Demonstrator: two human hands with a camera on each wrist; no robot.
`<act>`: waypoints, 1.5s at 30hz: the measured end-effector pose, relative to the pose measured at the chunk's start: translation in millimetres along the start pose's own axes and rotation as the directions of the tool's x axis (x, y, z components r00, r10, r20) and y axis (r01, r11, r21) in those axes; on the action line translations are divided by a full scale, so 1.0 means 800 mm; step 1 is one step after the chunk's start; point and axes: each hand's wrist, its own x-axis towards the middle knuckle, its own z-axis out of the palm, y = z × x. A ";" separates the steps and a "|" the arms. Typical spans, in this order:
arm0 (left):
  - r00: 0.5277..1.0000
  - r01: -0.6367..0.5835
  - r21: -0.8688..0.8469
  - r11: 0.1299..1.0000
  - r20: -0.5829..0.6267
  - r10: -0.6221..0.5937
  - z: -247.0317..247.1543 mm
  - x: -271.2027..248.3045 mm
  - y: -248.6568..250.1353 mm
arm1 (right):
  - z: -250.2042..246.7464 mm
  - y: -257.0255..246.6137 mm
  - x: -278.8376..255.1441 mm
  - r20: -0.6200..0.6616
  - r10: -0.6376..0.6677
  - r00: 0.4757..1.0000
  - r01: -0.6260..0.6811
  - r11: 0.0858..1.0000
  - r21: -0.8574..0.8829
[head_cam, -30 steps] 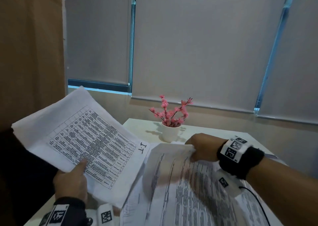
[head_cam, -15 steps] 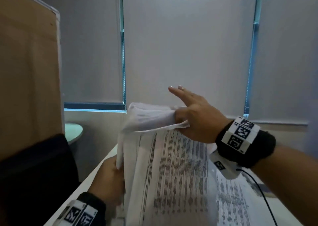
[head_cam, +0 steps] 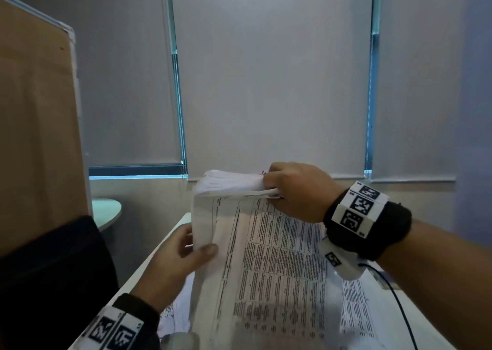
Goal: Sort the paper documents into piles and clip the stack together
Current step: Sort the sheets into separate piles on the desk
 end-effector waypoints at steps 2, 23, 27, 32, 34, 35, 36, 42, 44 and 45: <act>0.998 0.012 0.101 0.995 -0.055 -0.006 0.017 0.000 0.001 | 0.001 -0.007 -0.001 -0.035 -0.030 0.999 0.030 1.000 -0.006; 0.901 -0.035 -0.054 0.998 -0.434 0.008 0.025 -0.012 -0.008 | 0.098 0.006 -0.055 -0.172 0.714 0.679 -0.441 0.584 0.681; 0.897 0.007 -0.106 0.994 -0.439 -0.053 0.019 -0.011 -0.015 | 0.160 0.000 -0.076 0.352 0.571 0.741 -0.455 0.041 0.890; 0.914 -0.012 -0.070 0.997 -0.404 -0.017 0.030 -0.003 -0.016 | 0.172 -0.031 -0.062 0.180 0.622 0.762 -0.332 0.137 0.933; 0.918 -0.078 -0.057 0.995 -0.394 0.049 0.035 0.001 -0.003 | 0.152 -0.037 -0.054 0.076 0.657 0.750 -0.226 0.146 0.963; 0.913 -0.114 -0.035 0.993 -0.397 0.091 0.034 0.004 0.003 | 0.141 -0.038 -0.052 0.040 0.647 0.761 -0.163 0.131 0.978; 0.907 -0.139 -0.019 0.990 -0.405 0.119 0.033 0.008 0.005 | 0.132 -0.037 -0.050 0.009 0.622 0.783 -0.111 0.125 0.986; 0.923 -0.027 -0.092 0.995 -0.385 -0.011 0.035 0.002 -0.036 | 0.157 -0.035 -0.070 0.082 0.503 0.860 -0.137 0.073 0.988; 0.945 0.076 -0.078 0.994 -0.313 -0.097 0.037 -0.001 -0.060 | 0.170 -0.035 -0.077 0.126 0.547 0.828 -0.204 0.085 0.975; 0.944 0.100 -0.060 0.993 -0.309 -0.114 0.036 0.000 -0.067 | 0.171 -0.033 -0.077 0.128 0.577 0.807 -0.223 0.096 0.970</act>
